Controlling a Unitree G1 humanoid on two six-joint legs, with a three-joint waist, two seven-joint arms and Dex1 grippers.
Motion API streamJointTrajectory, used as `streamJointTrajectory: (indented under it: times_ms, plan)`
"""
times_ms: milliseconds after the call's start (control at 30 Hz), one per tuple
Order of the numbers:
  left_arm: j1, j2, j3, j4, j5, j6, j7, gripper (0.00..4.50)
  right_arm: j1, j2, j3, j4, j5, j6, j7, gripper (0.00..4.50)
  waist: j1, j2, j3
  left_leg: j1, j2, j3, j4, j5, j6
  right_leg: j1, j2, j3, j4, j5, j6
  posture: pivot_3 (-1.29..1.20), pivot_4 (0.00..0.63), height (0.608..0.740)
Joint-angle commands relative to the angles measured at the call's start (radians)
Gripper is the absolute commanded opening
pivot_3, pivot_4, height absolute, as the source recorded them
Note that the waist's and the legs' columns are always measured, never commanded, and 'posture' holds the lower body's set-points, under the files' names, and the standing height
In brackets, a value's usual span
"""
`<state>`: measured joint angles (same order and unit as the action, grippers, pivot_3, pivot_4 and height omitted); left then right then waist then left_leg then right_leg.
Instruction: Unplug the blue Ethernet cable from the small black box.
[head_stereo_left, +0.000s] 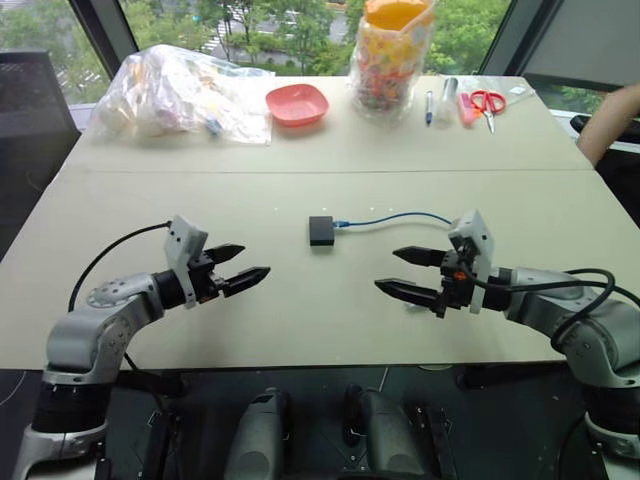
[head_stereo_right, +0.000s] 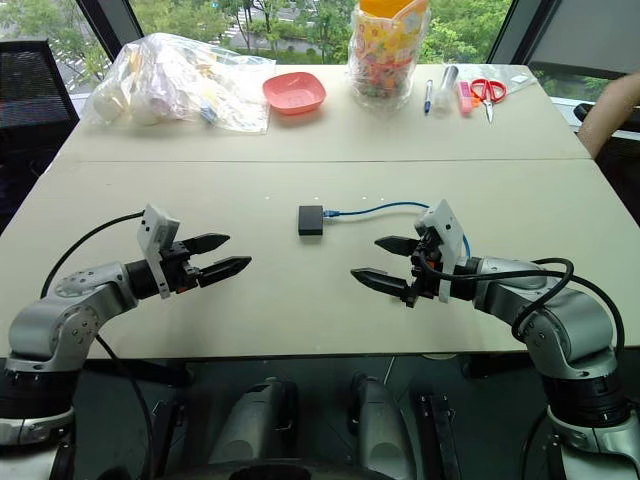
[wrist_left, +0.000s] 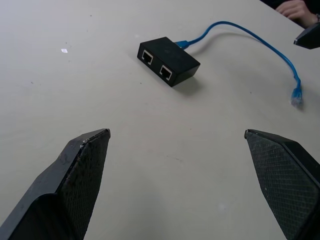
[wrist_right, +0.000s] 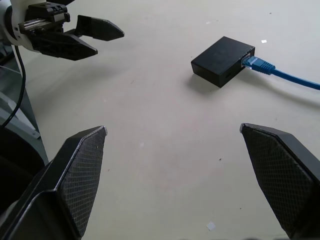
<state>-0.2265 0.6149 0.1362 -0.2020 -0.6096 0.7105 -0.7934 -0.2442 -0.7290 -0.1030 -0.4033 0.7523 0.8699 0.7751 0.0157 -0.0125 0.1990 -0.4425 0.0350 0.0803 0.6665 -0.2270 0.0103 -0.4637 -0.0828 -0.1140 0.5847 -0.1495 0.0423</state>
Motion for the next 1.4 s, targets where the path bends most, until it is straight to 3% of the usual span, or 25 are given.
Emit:
streamJointTrajectory:
  times_ms: [33,333,633,800,933,1067,1200,1300,1400]
  plan:
    - [-0.036,0.006,-0.010,0.010,0.027,-0.045,-0.013,4.48,-0.005,-0.001,0.003,-0.009,-0.013,-0.025,0.007,4.50,-0.001,0.000,0.000,0.000,0.000,0.000,0.000,0.000,0.000,0.000,0.000,0.000,0.000,0.000,0.000,0.00,0.150,0.740]
    - [-0.084,0.025,-0.027,0.088,0.064,-0.082,-0.055,4.48,-0.061,0.001,0.019,0.042,-0.088,-0.068,-0.006,4.50,-0.002,0.000,0.000,0.000,0.000,0.000,0.000,0.000,0.000,0.000,0.000,0.000,0.001,0.000,0.000,0.00,0.150,0.740]
    - [-0.210,0.040,-0.072,0.220,0.139,-0.175,-0.139,4.48,-0.191,0.018,0.158,0.186,-0.261,-0.210,0.050,4.50,-0.003,0.000,0.000,0.000,0.000,0.001,0.001,0.000,0.000,0.000,0.000,0.000,0.001,0.000,0.000,0.00,0.150,0.740]
    - [-0.299,0.143,-0.153,0.262,0.154,-0.173,-0.353,4.48,-0.438,0.117,0.306,0.543,-0.435,-0.421,0.146,4.50,-0.013,0.000,0.000,0.001,-0.001,0.002,0.001,0.000,0.000,-0.001,0.002,0.000,0.002,0.000,-0.001,0.00,0.150,0.740]
    - [-0.316,0.205,-0.169,0.247,0.149,-0.157,-0.431,4.48,-0.625,0.229,0.359,0.901,-0.539,-0.598,0.212,4.50,-0.015,0.000,0.000,0.000,-0.002,0.003,0.000,0.001,0.001,-0.004,0.001,0.001,0.008,0.000,0.001,0.00,0.150,0.740]
    - [-0.298,0.200,-0.135,0.209,0.139,-0.140,-0.396,4.48,-0.786,0.330,0.392,1.282,-0.654,-0.778,0.225,4.50,-0.013,0.000,0.000,0.000,-0.002,0.005,0.000,0.001,0.001,-0.004,0.001,0.001,0.011,0.001,0.004,0.00,0.150,0.740]
    - [-0.176,0.164,-0.077,0.065,0.106,-0.090,-0.284,4.48,-0.899,0.424,0.463,1.622,-0.823,-0.920,0.162,4.50,-0.031,0.000,0.000,0.001,-0.002,0.003,0.001,0.001,0.000,-0.003,0.000,0.002,0.011,0.001,0.004,0.00,0.150,0.740]
    - [-0.115,0.148,-0.042,-0.002,0.094,-0.064,-0.219,4.50,-0.929,0.459,0.451,1.696,-0.862,-0.970,0.168,3.60,-0.034,-0.001,0.000,0.003,-0.002,0.003,0.000,0.001,0.000,-0.002,0.001,0.003,0.012,0.001,0.004,0.00,0.150,0.740]
    - [-0.079,0.149,-0.021,-0.039,0.080,-0.046,-0.187,4.50,-0.946,0.477,0.439,1.722,-0.887,-0.990,0.190,2.14,-0.034,-0.001,0.000,0.010,-0.001,0.002,0.000,0.002,-0.002,0.003,0.001,0.003,0.013,0.001,0.002,0.00,0.150,0.740]
